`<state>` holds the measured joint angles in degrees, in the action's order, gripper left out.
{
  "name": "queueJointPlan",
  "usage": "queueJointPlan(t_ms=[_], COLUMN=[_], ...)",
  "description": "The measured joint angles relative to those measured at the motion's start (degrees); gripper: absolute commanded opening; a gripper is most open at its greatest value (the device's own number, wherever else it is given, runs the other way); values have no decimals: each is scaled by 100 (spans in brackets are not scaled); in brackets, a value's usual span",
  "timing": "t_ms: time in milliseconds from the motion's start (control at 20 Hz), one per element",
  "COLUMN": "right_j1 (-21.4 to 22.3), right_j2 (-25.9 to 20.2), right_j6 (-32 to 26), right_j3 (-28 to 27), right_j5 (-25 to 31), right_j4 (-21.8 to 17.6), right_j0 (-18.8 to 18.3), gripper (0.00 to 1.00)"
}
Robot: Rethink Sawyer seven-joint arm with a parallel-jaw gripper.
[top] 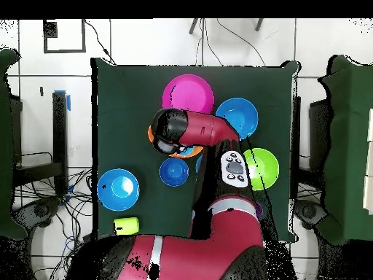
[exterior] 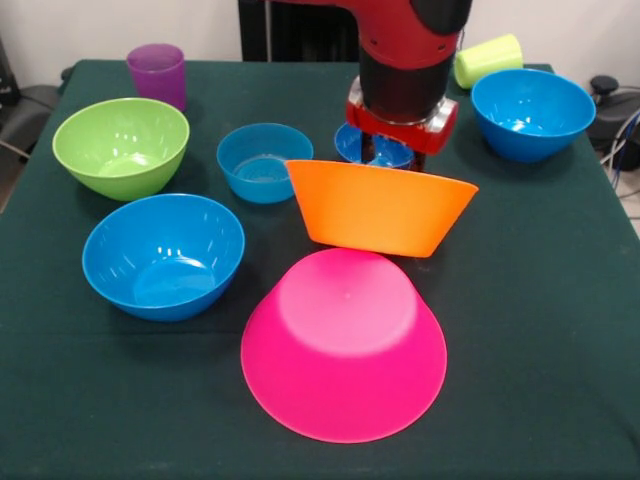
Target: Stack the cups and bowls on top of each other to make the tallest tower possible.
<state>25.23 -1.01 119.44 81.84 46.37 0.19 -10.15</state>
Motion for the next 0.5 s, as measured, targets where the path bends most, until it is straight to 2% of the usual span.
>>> queueJointPlan(t_ms=[150, 250, 500], right_j1=[348, 422, 979], right_j2=[201, 238, 524], right_j6=[15, 28, 197], right_j3=[264, 299, 558], right_j5=[10, 20, 84], right_j4=[130, 161, 516], right_j0=[197, 237, 521], gripper=[100, 100, 100])
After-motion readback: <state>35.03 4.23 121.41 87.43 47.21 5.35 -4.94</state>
